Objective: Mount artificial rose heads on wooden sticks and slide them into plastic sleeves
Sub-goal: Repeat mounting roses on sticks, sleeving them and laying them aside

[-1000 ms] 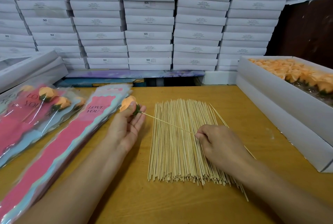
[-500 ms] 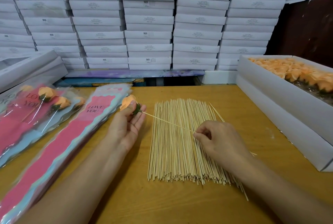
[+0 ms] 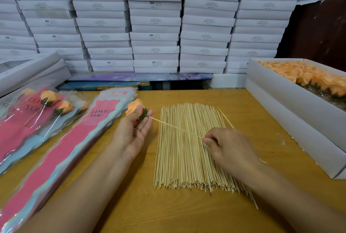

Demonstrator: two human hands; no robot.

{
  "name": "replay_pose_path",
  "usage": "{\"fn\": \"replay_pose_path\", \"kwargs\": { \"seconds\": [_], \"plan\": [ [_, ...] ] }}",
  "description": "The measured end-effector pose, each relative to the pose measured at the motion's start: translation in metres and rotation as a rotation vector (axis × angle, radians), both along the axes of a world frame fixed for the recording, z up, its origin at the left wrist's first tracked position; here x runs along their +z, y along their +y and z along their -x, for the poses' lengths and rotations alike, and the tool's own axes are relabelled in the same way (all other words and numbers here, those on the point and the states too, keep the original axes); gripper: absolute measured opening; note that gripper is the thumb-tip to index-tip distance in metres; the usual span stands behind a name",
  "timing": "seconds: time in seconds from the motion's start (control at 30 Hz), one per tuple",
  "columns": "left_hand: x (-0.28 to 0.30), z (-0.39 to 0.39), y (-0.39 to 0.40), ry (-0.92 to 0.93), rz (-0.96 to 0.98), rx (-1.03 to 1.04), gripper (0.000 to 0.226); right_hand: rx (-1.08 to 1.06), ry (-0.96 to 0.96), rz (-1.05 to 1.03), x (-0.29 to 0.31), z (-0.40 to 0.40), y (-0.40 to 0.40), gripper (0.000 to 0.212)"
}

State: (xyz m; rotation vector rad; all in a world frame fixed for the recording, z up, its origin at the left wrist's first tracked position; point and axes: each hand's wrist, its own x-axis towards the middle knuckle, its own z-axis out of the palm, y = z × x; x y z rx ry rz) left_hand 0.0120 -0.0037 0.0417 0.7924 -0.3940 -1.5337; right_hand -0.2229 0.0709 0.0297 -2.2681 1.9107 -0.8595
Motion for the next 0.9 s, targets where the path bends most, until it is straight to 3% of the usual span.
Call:
{"fn": "replay_pose_path", "kwargs": {
  "seconds": [0.1,0.23,0.5,0.67,0.9],
  "plan": [
    [0.002,-0.001,0.000,-0.006,0.013,0.002,0.006,0.015,0.013,-0.009,0.003,-0.001,0.001,0.022],
    [0.007,-0.004,0.000,-0.035,0.057,0.005,0.003,0.031,-0.113,-0.064,0.017,-0.001,0.005,0.017],
    [0.014,0.002,0.007,-0.132,0.052,-0.090,0.011,0.218,-0.264,-0.524,0.035,0.003,0.014,0.013],
    [0.017,0.004,0.012,-0.184,0.056,-0.152,0.032,0.348,-0.501,-0.771,0.039,0.002,0.017,0.006],
    [0.014,-0.001,0.011,-0.206,0.083,-0.195,0.033,0.417,-0.715,-0.898,0.031,-0.006,0.018,0.001]
  ]
}}
